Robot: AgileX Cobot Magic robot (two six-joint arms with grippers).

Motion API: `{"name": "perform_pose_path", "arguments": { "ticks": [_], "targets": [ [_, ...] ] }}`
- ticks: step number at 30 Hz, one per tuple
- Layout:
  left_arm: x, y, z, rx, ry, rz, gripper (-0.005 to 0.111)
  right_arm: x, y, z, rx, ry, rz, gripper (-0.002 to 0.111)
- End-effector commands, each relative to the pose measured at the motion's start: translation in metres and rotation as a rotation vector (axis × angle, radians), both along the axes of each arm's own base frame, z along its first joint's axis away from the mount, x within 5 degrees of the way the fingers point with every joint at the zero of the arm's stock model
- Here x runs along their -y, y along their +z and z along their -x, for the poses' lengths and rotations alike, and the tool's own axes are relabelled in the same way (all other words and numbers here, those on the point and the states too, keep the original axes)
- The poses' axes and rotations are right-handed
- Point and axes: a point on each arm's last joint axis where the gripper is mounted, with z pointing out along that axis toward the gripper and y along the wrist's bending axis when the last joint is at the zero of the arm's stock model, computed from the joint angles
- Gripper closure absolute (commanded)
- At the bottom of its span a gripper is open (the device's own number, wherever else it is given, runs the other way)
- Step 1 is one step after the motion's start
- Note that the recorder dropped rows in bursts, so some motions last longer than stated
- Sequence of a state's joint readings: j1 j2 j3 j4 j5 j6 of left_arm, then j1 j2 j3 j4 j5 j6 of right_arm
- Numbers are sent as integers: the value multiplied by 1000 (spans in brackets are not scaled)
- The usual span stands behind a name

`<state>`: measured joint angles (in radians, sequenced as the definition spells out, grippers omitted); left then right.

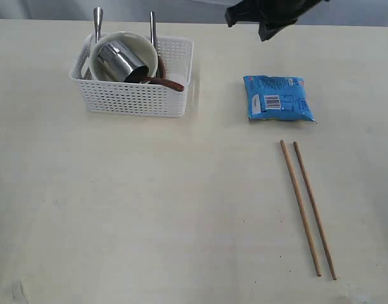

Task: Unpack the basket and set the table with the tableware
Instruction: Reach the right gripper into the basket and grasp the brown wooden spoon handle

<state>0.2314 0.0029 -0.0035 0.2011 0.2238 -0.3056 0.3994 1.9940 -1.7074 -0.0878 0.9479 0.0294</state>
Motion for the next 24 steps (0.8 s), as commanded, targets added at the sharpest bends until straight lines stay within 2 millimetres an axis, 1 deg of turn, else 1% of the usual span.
{"name": "perform_pose_path", "arguments": {
  "ticks": [1,3,9,12,14,17,19,21,22,24],
  "targets": [
    [0,-1,0,2,4,0,107,-25,9,14,5,142,-51,109],
    [0,-1,0,2,4,0,107,-36,9,19,1,204,-59,109],
    [0,-1,0,2,4,0,107,-56,10,30,-1,324,-68,109],
    [0,-1,0,2,4,0,107,-68,9,38,-13,438,-68,108],
    [0,-1,0,2,4,0,107,-75,8,44,-27,489,-83,100],
    [0,-1,0,2,4,0,107,-83,8,49,-28,533,-92,81],
    [0,-1,0,2,4,0,107,-85,8,48,-14,541,-92,67],
    [0,-1,0,2,4,0,107,-87,5,45,11,540,-101,56],
    [0,-1,0,2,4,0,107,-87,5,44,19,540,-102,56],
    [0,-1,0,2,4,0,107,-92,-3,41,23,552,-124,58]
  ]
}}
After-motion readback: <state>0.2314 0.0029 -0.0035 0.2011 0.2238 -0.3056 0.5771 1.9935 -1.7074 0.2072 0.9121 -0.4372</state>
